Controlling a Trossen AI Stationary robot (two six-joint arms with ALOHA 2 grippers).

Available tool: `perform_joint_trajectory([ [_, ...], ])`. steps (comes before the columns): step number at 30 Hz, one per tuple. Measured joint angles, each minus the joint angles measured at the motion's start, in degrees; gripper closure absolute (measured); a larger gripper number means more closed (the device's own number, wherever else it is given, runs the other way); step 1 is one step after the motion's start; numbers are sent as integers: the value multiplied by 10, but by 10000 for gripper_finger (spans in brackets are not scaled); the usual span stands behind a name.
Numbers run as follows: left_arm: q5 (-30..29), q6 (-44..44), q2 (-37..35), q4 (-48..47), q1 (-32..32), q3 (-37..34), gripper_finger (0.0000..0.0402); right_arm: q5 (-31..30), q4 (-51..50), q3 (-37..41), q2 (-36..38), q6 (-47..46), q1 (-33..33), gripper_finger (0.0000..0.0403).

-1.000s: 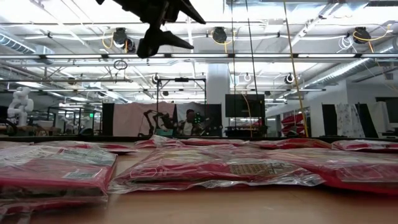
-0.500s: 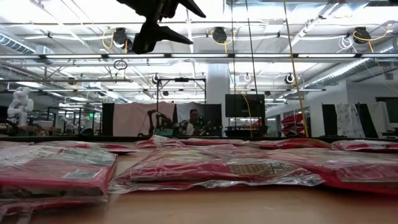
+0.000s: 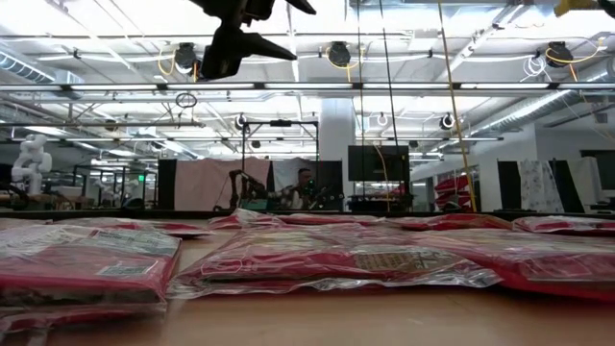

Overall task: Sort popcorn bags into baskets
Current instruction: Put the popcorn bag into the transparent bin

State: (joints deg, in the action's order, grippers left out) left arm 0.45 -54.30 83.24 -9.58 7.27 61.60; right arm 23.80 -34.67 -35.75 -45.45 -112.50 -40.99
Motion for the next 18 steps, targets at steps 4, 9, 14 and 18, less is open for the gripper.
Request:
perform_joint_trajectory([
  [4, 0, 12, 0, 0, 8, 0, 167, -1, 1, 10, 0, -18, 0, 394],
  [9, 1, 44, 0, 0, 16, 0, 167, -19, 3, 12, 0, -32, 0, 394],
  [14, 1, 51, 0, 0, 15, 0, 167, -30, 2, 12, -3, -38, 0, 394],
  [18, 1, 52, 0, 0, 16, 0, 167, -39, -6, 12, -3, -39, 0, 382],
])
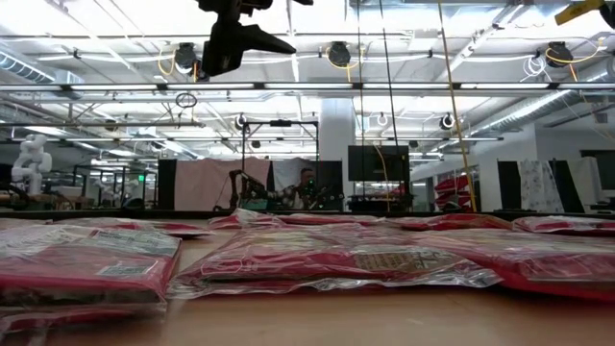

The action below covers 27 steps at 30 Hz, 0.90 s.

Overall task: Sort popcorn bags into baskets
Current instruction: Put the popcorn bag into the transparent bin

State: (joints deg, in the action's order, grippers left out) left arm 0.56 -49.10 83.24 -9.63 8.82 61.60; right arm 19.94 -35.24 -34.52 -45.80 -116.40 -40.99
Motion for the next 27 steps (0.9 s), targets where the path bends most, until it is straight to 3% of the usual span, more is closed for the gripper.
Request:
perform_joint_trajectory([
  [4, 0, 7, 0, 0, -1, 0, 167, -36, -19, 0, 0, -10, 0, 359],
  [20, 0, 25, 0, -1, -5, 0, 167, -34, -49, 0, 0, 0, 0, 286],
  [27, -1, 29, 0, -15, -5, 0, 167, 9, -22, 0, 3, 4, 0, 282],
])
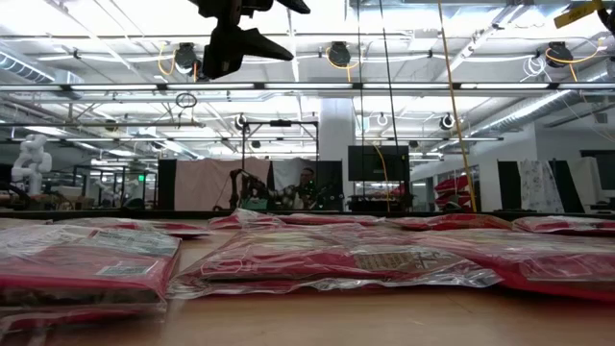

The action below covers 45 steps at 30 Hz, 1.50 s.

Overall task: Sort popcorn bags into baskets
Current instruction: Put the popcorn bag into the transparent bin

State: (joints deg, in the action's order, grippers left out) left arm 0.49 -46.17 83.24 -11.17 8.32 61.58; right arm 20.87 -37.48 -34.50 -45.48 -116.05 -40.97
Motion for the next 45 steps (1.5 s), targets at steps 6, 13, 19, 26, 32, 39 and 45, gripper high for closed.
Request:
perform_joint_trajectory([
  [6, 0, 0, 0, -3, 0, 0, 167, -5, -18, -23, 5, 0, 0, 282],
  [13, 6, 1, 0, -3, 0, 0, 167, -161, -16, -83, 5, 22, 0, 294],
  [19, 9, 14, 0, -35, 0, 0, 167, -315, -14, -149, -12, 57, 0, 318],
  [26, 9, -3, 0, -123, 0, 0, 167, -375, -9, -225, -78, 114, 26, 339],
  [32, -11, -31, 0, -204, -4, 0, 167, -372, -8, -276, -147, 168, 79, 350],
  [39, -10, -22, 0, -191, -3, 0, 167, -310, 20, -309, -217, 248, 168, 351],
  [45, -11, -32, 0, -186, 4, 0, 167, -202, 22, -318, -280, 319, 235, 351],
])
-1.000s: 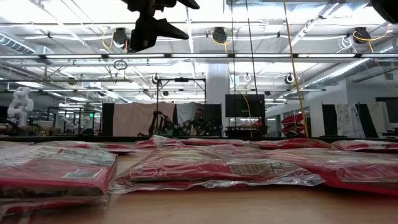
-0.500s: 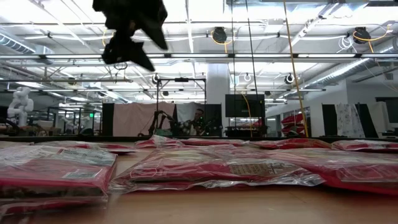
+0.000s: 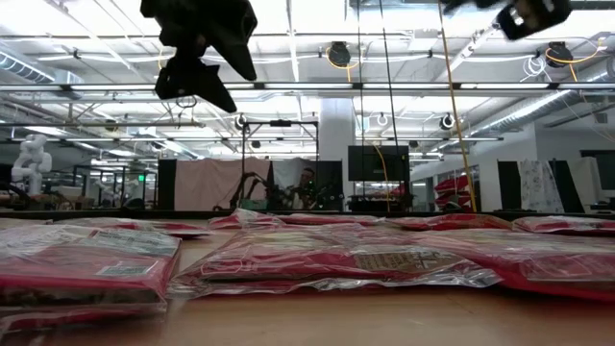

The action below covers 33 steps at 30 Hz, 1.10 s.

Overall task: Sort popcorn bags into baskets
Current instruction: Put the popcorn bag into the transparent bin

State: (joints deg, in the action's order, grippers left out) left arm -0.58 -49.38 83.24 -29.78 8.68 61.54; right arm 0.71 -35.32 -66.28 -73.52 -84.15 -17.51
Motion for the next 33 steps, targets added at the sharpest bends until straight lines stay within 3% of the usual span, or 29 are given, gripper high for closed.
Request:
perform_joint_trajectory([
  [8, -1, -8, 0, 0, 12, 0, 167, 72, 35, 0, -70, 125, 43, 319],
  [14, -15, -23, 0, 0, 28, 0, 167, 135, -13, 9, -112, 120, 64, 240],
  [19, -21, -28, 0, -1, 34, 0, 167, 174, -30, 59, -126, 87, 74, 167],
  [26, -21, -29, 0, -1, 34, 0, 167, 182, 69, 156, -126, 46, 74, 108],
  [33, -21, -26, 0, -1, 32, 0, 167, 173, 242, 241, -126, 19, 74, 117],
])
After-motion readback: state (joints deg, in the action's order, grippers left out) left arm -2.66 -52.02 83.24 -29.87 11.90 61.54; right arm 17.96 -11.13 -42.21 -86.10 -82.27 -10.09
